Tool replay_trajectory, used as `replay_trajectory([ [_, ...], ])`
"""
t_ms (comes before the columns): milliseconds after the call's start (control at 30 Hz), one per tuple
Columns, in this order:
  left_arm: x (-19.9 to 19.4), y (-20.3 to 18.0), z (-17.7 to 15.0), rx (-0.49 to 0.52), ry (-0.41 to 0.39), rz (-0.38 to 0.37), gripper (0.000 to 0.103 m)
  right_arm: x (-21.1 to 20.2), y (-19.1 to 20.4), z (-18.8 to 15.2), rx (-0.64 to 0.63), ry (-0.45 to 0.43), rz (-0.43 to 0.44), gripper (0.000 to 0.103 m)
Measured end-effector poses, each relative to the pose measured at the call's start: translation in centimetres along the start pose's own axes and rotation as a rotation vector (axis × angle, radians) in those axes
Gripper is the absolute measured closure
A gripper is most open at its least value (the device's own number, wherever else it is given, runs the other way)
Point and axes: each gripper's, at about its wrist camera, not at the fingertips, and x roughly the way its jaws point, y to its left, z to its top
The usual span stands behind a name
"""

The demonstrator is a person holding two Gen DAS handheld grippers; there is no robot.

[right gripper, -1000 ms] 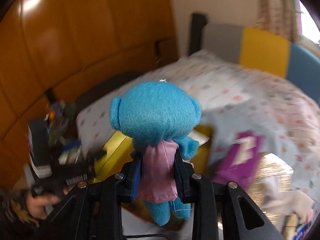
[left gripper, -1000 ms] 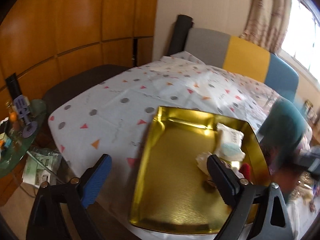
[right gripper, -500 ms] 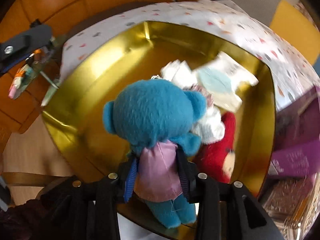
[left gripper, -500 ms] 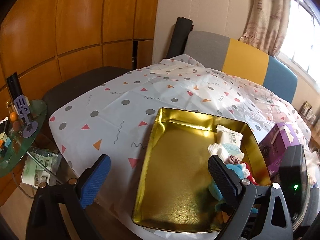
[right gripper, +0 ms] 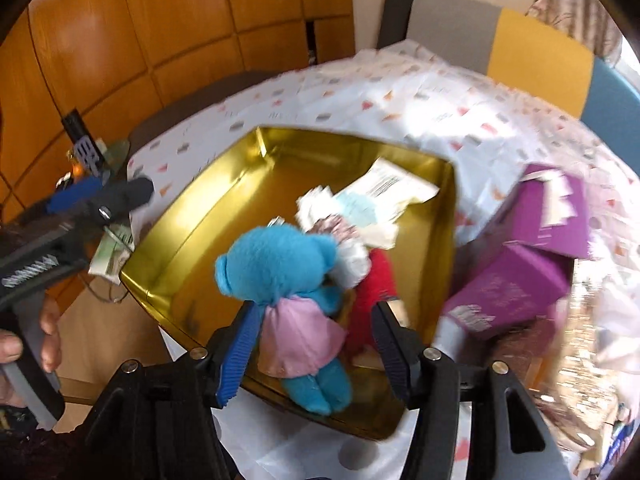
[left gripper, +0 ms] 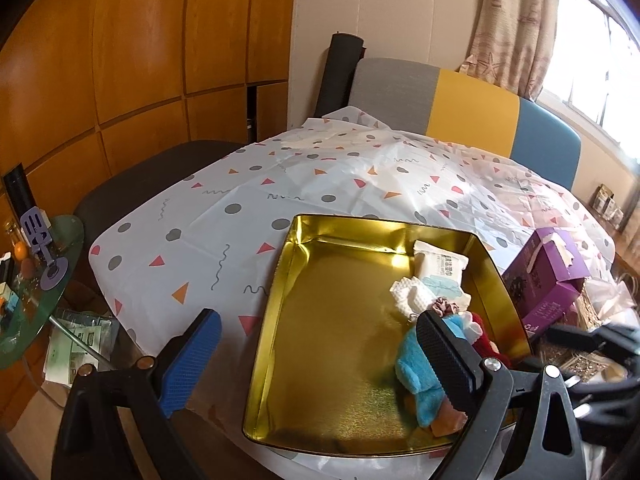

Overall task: Organize soft objects
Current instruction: 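Carry the blue plush bear with the right gripper into the gold tray and release, then move the right gripper back toward the remaining items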

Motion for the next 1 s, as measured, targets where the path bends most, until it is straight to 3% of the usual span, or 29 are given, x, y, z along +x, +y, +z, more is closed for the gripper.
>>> replay_trajectory([
  [233, -1.0, -1.6, 0.1, 0.049, -0.021, -0.02, 0.004, -6.1, -4.8, -0.6, 0.101, -0.143, -0.082, 0.044],
  [600, -2.0, -4.3, 0.1, 0.124, -0.037, -0.051, 0.004, -13.8, -16.6, -4.8, 0.376, -0.275, -0.351, 0.044],
  [833, -2.5, -6.5, 0.1, 0.184, -0.042, -0.072, 0.004, -16.2, -25.4, -10.3, 0.628, -0.302, -0.624, 0.044],
  [1000, -3.0, -8.5, 0.0, 0.243, -0.053, -0.086, 0.004, -16.8, -30.9, -16.5, 0.865, -0.318, -0.757, 0.044],
])
